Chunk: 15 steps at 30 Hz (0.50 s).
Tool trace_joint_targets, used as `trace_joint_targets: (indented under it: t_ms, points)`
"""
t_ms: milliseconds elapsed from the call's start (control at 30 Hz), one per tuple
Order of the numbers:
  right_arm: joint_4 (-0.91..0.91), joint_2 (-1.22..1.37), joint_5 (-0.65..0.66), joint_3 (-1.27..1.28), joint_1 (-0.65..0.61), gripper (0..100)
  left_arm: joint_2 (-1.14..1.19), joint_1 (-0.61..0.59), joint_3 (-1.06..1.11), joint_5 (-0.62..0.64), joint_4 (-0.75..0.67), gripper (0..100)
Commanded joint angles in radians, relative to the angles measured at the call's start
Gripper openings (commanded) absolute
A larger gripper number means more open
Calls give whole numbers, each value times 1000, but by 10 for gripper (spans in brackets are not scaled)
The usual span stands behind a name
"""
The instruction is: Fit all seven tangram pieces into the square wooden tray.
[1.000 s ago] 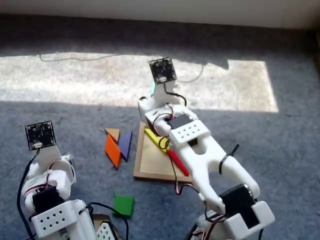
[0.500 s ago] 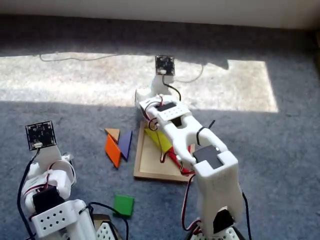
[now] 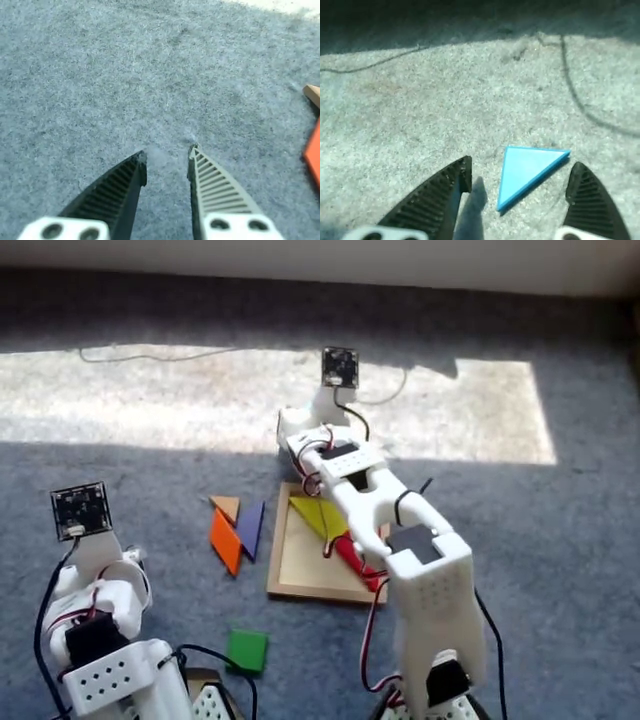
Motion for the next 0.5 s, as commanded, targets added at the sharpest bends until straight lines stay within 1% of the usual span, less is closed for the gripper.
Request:
trace_joint_targets:
  t_ms: [0, 67, 333, 400, 467]
  points:
    - [-45, -4, -5, -45, 22, 190, -8, -7, -18, -9, 8, 143]
    - [-61, -2, -5, -45, 25, 162, -8, -7, -18, -11, 26, 143]
    - [-61, 8, -6, -48, 25, 159, -8, -7, -18, -12, 32, 143]
    - [-53, 48, -6, -50, 25, 159, -8, -7, -18, -12, 32, 143]
    - [5, 101, -3, -56, 25, 159, -8, -7, -18, -12, 32, 143]
